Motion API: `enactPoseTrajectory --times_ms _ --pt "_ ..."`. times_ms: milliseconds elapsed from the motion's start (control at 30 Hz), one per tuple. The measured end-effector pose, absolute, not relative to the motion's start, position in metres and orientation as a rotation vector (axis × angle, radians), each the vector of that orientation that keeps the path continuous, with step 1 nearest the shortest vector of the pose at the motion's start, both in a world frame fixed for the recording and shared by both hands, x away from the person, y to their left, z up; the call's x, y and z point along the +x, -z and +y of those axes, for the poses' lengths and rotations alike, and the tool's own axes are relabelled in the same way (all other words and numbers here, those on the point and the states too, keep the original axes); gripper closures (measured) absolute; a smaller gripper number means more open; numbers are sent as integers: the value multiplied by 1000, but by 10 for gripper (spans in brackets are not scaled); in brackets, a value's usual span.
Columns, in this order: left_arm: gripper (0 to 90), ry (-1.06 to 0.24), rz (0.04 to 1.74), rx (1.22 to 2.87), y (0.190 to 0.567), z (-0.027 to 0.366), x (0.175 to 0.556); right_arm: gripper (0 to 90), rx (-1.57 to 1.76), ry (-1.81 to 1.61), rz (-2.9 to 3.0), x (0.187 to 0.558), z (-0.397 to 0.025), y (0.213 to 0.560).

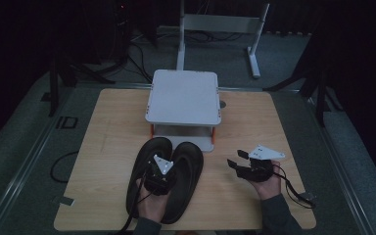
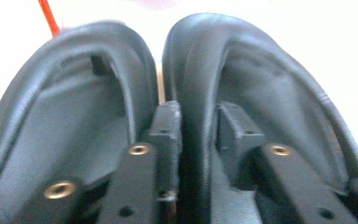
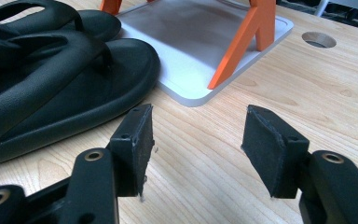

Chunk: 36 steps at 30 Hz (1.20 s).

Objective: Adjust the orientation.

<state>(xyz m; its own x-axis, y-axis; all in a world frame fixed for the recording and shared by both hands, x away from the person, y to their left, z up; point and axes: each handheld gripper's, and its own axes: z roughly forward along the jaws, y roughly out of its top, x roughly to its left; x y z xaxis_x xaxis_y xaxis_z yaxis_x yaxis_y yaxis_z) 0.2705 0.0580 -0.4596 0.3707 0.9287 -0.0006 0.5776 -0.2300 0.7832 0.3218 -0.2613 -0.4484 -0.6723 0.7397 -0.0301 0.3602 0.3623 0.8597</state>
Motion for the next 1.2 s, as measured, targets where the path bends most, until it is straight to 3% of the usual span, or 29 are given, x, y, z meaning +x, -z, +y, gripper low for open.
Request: enactPoseTrajectory --times_ms 100,200,400,500,633,733,900,1067,1200 --pt "578 -658 1262 1894 451 64 262 421 958 -1243 2216 321 -261 448" --pt "558 -691 1225 1871 446 78 253 422 954 -1240 2218 321 -261 449" --pt "688 -612 1279 1851 452 112 259 423 948 -1248 2235 320 -257 453" --pt "670 -523 1250 1857 457 115 264 423 952 -1246 2245 320 -255 455" --pt "675 -494 1222 1913 462 107 269 423 950 -1247 2250 319 -253 456" --pt "785 -501 1222 1949 466 102 275 423 949 -1245 2250 319 -253 456" --pt "818 -534 1211 1956 462 99 279 423 949 -1245 2250 319 -253 457" --pt "796 -528 1213 1959 463 95 280 423 950 -1238 2257 319 -252 458" --pt "637 -550 1200 1907 458 97 272 422 949 -1237 2257 319 -252 458"
